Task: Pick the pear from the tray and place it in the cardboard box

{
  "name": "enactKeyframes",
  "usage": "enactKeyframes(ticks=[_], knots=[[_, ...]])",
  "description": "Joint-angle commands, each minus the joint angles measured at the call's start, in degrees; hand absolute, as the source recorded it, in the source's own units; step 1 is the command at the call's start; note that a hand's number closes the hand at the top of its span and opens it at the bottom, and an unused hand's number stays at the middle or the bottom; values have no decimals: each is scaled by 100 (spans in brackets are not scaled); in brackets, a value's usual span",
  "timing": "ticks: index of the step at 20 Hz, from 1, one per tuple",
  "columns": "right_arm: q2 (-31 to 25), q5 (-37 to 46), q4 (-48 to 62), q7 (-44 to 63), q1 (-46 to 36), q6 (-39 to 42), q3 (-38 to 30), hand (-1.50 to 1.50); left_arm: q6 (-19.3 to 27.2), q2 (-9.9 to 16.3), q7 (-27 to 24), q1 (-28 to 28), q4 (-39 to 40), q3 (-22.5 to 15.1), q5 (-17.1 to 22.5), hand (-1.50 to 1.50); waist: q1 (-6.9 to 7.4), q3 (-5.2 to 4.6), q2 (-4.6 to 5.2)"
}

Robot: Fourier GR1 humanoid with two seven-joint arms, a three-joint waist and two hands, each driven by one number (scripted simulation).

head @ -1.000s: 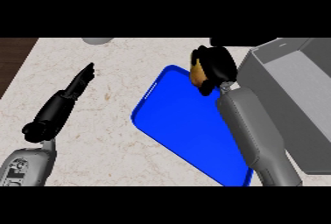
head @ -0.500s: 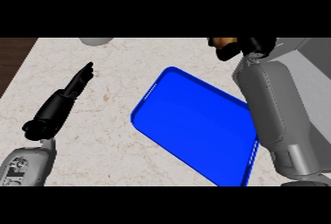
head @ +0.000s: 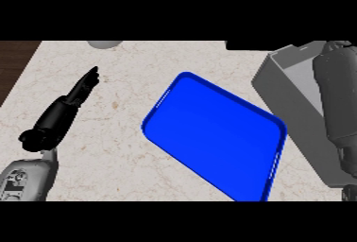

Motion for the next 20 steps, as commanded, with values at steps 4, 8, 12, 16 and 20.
enactKeyframes(ticks=[4, 8, 12, 16, 20], knots=[[-863, 25, 1257, -344, -140, 398, -147, 150, 5, -122, 149, 272, -439, -146, -68, 0, 72, 2, 8], [-1420, -285, 1938, -740, 66, 1390, -424, 150, 38, -133, 72, 3, -98, -148, -161, 0, 22, 7, 41], [-1656, -357, 2528, -1082, -6, 1560, -475, 150, 214, -357, -13, 46, -91, -295, -331, 0, 72, 6, 43], [-2243, -271, 2938, -1355, -41, 2486, -358, 150, -22, -95, -10, 23, -99, -76, -171, 0, 67, 5, 43], [-2054, -434, 3350, -1783, 153, 2545, -447, -150, -95, -95, -21, -108, 54, 16, -76, 0, 100, 10, 55]])
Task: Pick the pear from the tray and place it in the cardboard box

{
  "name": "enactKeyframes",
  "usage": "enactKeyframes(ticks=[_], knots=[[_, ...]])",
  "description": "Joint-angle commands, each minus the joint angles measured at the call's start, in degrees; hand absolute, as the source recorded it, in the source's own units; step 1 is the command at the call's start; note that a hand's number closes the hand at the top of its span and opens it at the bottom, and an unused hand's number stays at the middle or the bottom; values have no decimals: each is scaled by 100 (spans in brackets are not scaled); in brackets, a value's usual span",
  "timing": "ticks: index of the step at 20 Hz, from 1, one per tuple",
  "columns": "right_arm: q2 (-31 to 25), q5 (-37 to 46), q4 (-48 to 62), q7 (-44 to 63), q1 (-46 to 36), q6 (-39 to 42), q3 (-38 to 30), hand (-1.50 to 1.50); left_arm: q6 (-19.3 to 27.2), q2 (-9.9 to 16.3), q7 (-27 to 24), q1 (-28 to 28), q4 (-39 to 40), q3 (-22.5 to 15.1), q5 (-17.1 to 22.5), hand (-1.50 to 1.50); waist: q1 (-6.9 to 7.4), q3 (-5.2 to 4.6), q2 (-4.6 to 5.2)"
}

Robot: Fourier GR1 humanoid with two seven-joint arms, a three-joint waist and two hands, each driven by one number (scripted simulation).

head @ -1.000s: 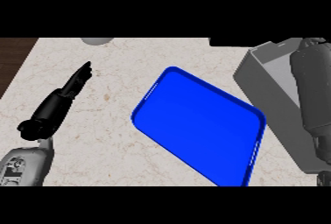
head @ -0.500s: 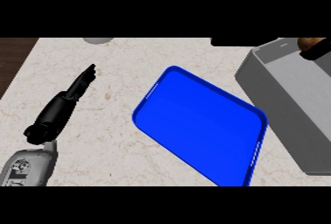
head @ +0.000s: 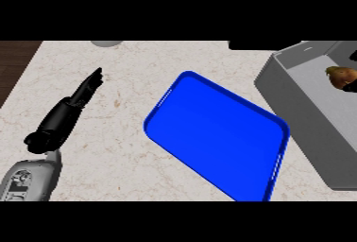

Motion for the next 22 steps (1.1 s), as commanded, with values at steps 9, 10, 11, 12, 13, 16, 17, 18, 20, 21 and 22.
enactKeyframes(ticks=[9, 10, 11, 12, 13, 16, 17, 18, 20, 21, 22], knots=[[-183, -1473, 5, -1970, -185, -317, -1286, -150, 76, -111, 5, 99, -25, -57, -112, 0, -8, 20, -27], [12, -1919, -8, -1993, -189, -551, -1739, -150, 110, -155, -17, 42, -29, -43, -87, 0, -83, 31, -49], [100, -2282, 7, -1939, -362, -584, -2100, -150, 113, -114, 49, -3, 34, -37, -134, 0, -82, 36, -42], [-109, -2548, 16, -2008, -333, -534, -2391, -150, 33, -47, -54, 111, 26, 20, -64, 0, -99, 30, -46], [-157, -2774, 55, -1827, -388, -547, -2640, -150, 36, -47, -21, 127, -5, 2, -85, 0, -108, 22, -58], [-194, -3302, 185, -1810, -230, -751, -3205, -150, 110, -122, -173, 156, 99, 19, -102, 0, -77, 12, -9], [-398, -3387, 187, -1727, -168, -746, -3306, -150, -1, 5, 17, 25, -87, 30, -75, 0, -75, 12, -26], [-330, -3443, 263, -1811, -27, -895, -3361, -150, -7, -46, -6, -28, 115, 73, -20, 0, -46, 11, 8], [-529, -3637, 262, -1878, 65, -871, -3511, -150, -79, -23, -103, 208, -98, 38, 2, 0, -17, 7, -13], [-798, -3706, 298, -2192, 335, -658, -3590, -150, 13, -142, -91, 204, -70, -82, -105, 0, -12, 15, 16], [-631, -3774, 310, -2678, 713, -682, -3648, -150, -23, 2, 108, -242, 128, 203, 51, 0, -62, 19, 29]])
